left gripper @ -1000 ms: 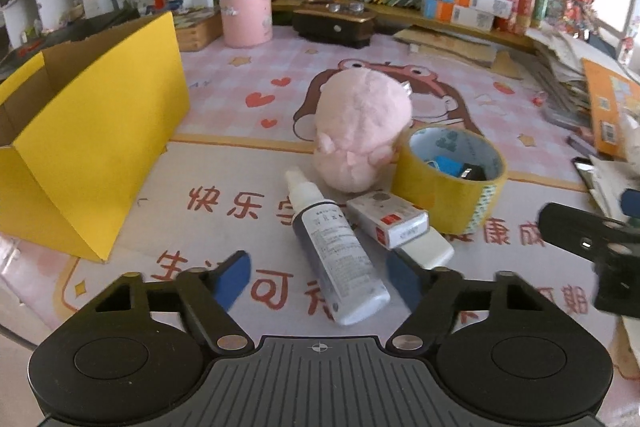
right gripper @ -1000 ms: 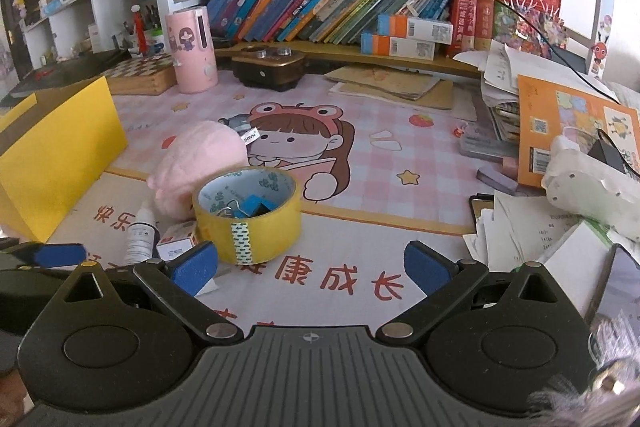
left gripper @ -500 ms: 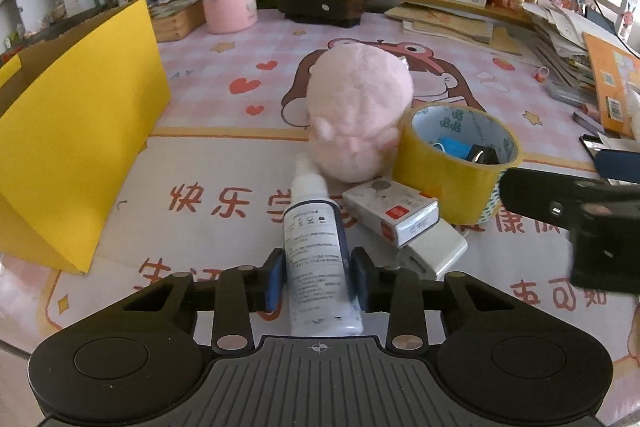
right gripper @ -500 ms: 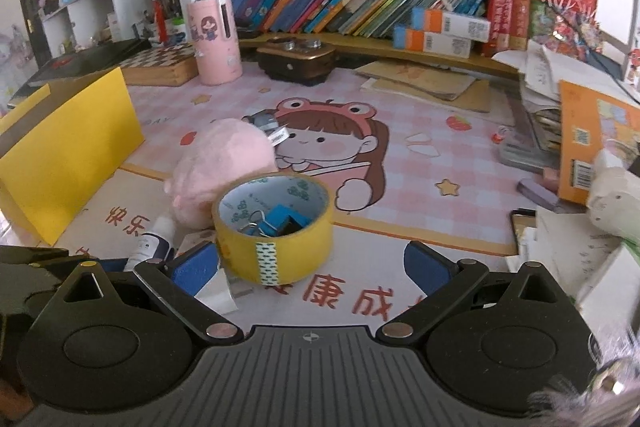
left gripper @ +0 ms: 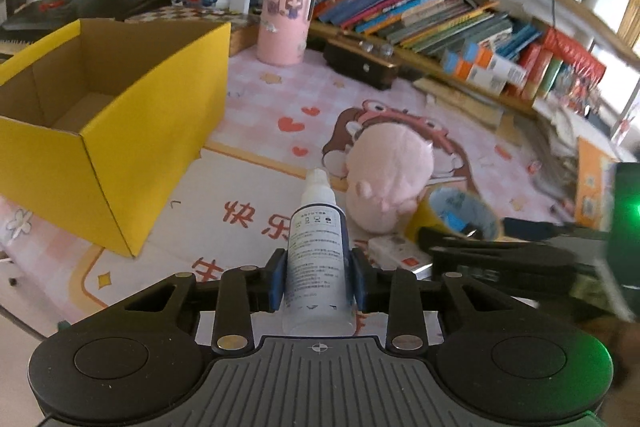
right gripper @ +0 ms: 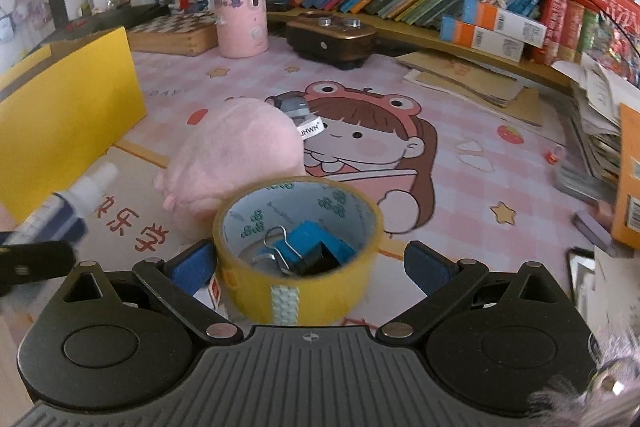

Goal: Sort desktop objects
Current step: 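Close the left tool on the white spray bottle while the right tool grips the yellow tape roll, then lift the spray bottle with the left tool while the right tool lifts the tape roll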

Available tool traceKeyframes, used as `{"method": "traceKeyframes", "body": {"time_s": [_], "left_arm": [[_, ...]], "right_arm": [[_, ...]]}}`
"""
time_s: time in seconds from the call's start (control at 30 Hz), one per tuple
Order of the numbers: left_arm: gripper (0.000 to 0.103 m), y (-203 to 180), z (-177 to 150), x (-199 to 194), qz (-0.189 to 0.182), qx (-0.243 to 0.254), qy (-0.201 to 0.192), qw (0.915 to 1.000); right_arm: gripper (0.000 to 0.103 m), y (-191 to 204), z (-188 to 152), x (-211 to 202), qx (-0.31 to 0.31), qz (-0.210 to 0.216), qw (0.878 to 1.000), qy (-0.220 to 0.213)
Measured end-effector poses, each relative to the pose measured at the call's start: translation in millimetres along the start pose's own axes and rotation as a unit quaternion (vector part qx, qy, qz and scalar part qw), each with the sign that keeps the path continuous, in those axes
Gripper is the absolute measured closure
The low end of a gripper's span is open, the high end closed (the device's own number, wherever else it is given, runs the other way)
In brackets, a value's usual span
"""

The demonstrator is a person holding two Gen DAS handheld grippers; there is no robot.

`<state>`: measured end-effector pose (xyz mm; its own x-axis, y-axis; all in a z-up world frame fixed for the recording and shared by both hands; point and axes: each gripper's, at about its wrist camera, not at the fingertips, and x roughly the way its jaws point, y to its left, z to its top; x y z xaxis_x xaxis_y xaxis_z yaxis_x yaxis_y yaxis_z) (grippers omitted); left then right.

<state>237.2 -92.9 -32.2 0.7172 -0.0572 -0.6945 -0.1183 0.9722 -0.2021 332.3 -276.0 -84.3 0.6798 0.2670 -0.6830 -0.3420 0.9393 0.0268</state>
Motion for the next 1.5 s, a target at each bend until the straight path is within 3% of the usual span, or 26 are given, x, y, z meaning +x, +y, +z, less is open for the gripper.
{"method": "traceKeyframes", "body": {"time_s": [0.13,0.23,0.4,0.77,1.1,1.5], "left_arm": [[0.072,-2,1,-10,-0.009,0.001,-0.004,1.0000],[0.072,-2,-1,-15,-0.008,0.000,-0.006,0.9999],[0.072,0,-2,-20,-0.010,-0.011,-0.008,0.9999],[0.072,-5,-3,-35,-0.030,-0.022,-0.023,0.9990],[0.072,1,-12,-60,-0.050,-0.048,-0.033,0.9970],[0.072,31,-26,-83,-0.073,-0.069,-0.029,0.9946]], "right_arm": [[0.003,-2,4,12,0.000,0.008,1.000,0.007],[0.011,-3,6,15,0.000,0.021,1.000,0.011],[0.013,-5,7,11,0.005,0.025,1.000,0.010],[0.013,-20,11,-58,0.038,0.032,0.997,-0.054],[0.013,-2,-7,-99,0.026,0.071,0.997,-0.035],[0.013,38,-29,-127,-0.018,0.085,0.996,-0.021]]}}
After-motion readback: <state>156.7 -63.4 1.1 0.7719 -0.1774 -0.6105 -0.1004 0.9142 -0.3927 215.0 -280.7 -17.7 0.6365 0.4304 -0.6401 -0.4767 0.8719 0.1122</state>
